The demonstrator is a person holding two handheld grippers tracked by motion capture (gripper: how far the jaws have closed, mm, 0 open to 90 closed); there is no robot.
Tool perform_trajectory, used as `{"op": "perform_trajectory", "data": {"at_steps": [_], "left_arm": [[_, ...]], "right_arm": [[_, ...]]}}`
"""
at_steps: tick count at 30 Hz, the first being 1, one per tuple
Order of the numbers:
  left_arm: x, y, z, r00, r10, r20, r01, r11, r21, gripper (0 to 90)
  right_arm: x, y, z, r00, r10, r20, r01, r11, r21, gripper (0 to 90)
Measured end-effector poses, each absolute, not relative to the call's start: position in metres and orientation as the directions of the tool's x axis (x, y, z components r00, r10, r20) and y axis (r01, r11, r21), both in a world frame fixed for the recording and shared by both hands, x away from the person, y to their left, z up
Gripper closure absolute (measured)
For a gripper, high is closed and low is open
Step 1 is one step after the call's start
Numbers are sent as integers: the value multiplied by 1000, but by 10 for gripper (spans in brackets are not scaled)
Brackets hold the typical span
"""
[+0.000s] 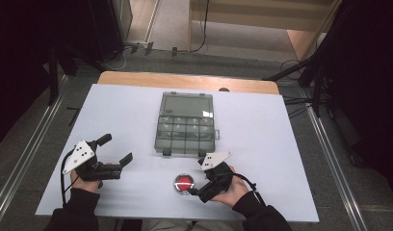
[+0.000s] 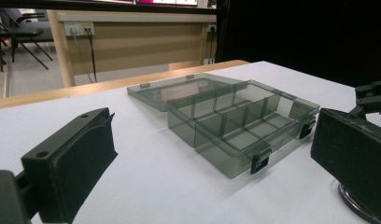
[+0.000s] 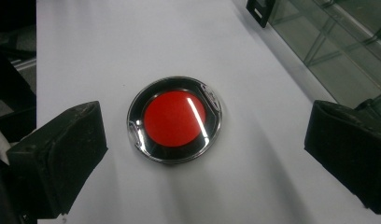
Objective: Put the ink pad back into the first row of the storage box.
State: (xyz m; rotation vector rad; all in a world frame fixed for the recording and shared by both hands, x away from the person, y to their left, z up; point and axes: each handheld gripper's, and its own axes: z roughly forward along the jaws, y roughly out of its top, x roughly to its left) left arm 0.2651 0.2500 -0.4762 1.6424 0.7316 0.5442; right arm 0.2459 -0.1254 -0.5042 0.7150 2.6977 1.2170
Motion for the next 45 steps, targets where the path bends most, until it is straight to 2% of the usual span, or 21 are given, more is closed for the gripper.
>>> {"op": "perform_trajectory", "data": {"at_steps": [13,18,21,24,25,35,45], "left_arm": [[265,250,-476,695,718,-42,168,-105,980,0],[265,250,-476,696,717,-42,169,-107,980,0],[265,250,-476,695,718,-42,169,-107,980,0],[265,250,-476,695,718,-42,169,-106,980,0],[265,250,-476,695,718,-42,169,-106,980,0],[265,250,-476,694,718,-42,168,-106,980,0],[265,250,-475,695,718,-43,166,-102,981,0]], "right_arm": [[245,-102,-511,-907,420,34,323,642,695,23],[245,-92,-514,-917,397,27,306,660,686,130],[244,-88,-516,-921,389,25,303,674,673,157],[244,-87,-516,-921,389,27,306,680,666,296],[244,-87,-516,-922,387,27,306,683,664,305],[243,-86,-514,-918,397,24,316,692,650,313],[250,-90,-499,-905,425,31,329,651,684,313]]}}
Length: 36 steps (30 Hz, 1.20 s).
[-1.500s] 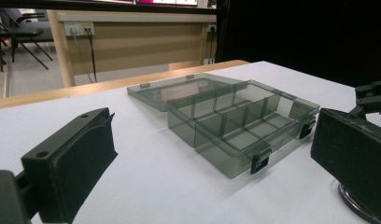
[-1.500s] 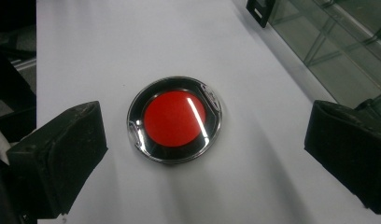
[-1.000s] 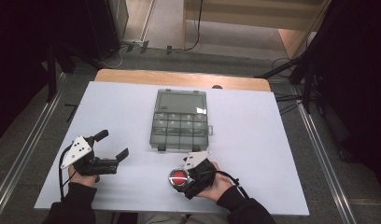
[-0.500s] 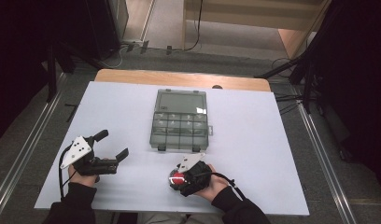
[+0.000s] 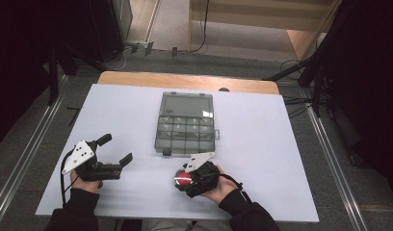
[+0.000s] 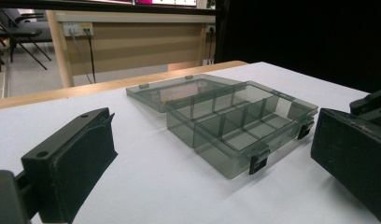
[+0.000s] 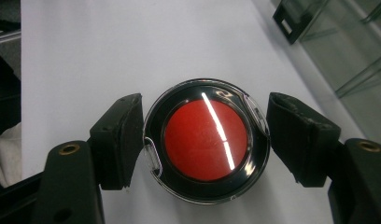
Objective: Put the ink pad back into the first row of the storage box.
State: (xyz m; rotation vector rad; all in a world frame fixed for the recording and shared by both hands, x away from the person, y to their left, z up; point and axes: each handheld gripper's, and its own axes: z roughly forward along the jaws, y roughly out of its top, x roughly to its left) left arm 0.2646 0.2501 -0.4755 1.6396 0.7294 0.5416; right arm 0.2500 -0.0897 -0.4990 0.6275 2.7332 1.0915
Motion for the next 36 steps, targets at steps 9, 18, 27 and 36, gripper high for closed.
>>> {"op": "perform_trajectory", "data": {"at_steps": [9,18,27,36], "left_arm": [[264,250,-475,696,716,-44,165,-100,981,0],[264,250,-475,696,716,-45,166,-100,981,0],[264,250,-475,697,716,-46,165,-99,981,0],[264,251,-475,696,716,-46,165,-97,982,0]], "right_arm": [[258,-90,-482,-902,432,-3,310,651,693,313],[271,-93,-465,-893,450,-10,309,629,714,314],[286,-89,-454,-891,454,-27,306,643,702,314],[307,-91,-439,-870,492,-28,321,610,724,314]]}}
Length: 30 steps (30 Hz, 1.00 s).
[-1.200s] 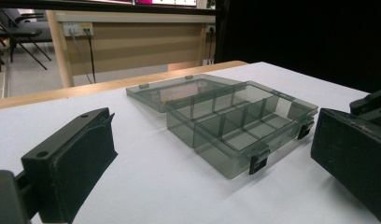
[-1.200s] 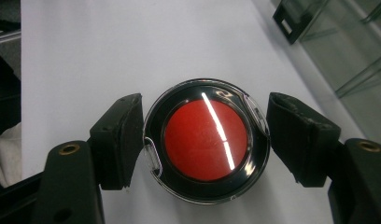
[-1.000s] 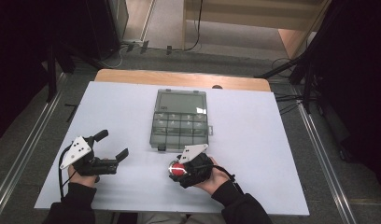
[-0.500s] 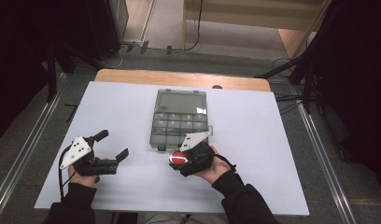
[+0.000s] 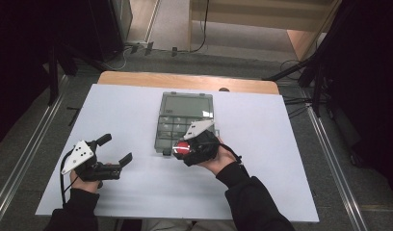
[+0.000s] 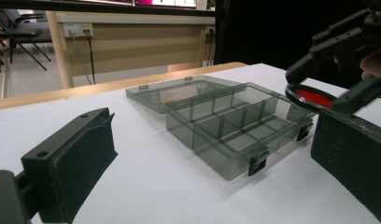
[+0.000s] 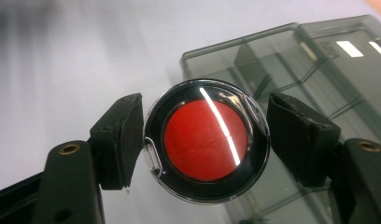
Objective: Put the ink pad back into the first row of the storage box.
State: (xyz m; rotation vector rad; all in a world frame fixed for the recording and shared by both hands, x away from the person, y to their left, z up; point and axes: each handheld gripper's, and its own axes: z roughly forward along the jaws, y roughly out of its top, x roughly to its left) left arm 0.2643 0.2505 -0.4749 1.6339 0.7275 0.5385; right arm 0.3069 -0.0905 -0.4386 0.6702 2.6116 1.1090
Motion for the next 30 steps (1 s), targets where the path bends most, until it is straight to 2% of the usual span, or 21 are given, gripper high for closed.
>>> {"op": "perform_trajectory", "data": {"at_steps": [30], "left_arm": [[264,251,-475,697,715,-53,168,-91,982,0]], "right_arm": [[372,-99,-429,-777,627,-47,416,568,710,314]]}}
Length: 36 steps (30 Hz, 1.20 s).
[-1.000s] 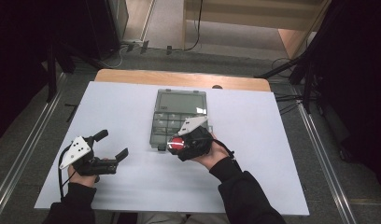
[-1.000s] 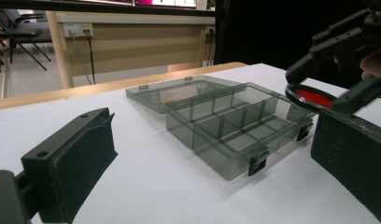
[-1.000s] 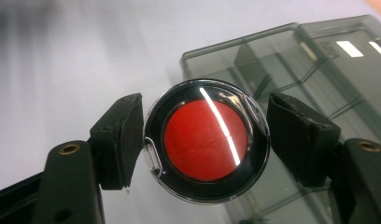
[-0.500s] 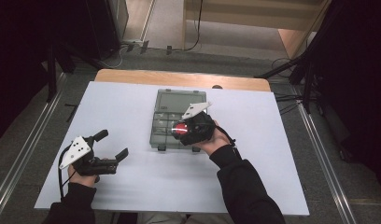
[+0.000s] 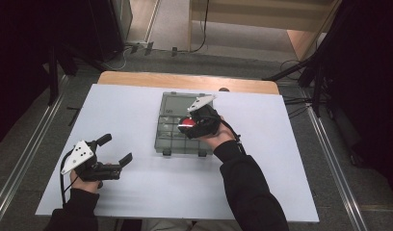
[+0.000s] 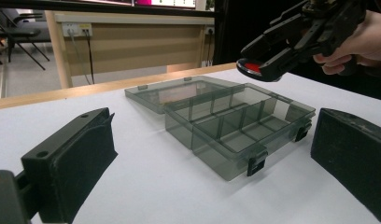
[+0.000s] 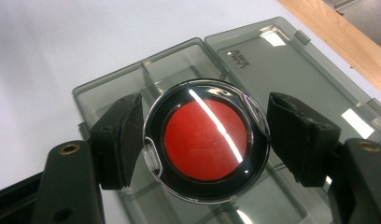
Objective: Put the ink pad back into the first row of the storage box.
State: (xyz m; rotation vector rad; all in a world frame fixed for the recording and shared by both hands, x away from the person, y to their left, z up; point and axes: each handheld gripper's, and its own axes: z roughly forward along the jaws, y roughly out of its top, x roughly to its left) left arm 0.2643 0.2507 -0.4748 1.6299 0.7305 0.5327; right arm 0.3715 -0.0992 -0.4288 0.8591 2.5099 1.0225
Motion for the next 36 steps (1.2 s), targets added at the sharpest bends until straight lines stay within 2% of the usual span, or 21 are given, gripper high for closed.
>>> {"op": "perform_trajectory", "data": {"at_steps": [9,19,26,27,29,31,33,36], "left_arm": [[264,250,-475,700,712,-53,168,-92,981,0],[265,250,-475,700,712,-55,172,-93,981,0],[265,250,-475,698,714,-55,170,-90,981,0],[265,250,-475,700,713,-54,170,-92,981,0],[265,250,-475,700,712,-54,171,-94,981,0],[266,250,-476,699,713,-54,172,-94,981,0],[266,251,-476,698,714,-54,172,-93,981,0],[266,250,-476,699,713,-53,172,-96,981,0]], "right_arm": [[388,-97,-436,-749,661,-48,452,562,692,314],[408,-107,-452,-674,738,31,539,462,704,314],[409,-103,-459,-651,759,12,563,472,679,310],[409,-102,-459,-646,764,5,565,473,676,296],[408,-101,-459,-648,761,12,571,476,669,162],[404,-101,-457,-643,766,-7,565,481,670,102],[401,-102,-453,-632,775,-21,560,474,679,0],[396,-108,-446,-616,787,-18,555,451,699,0]]}}
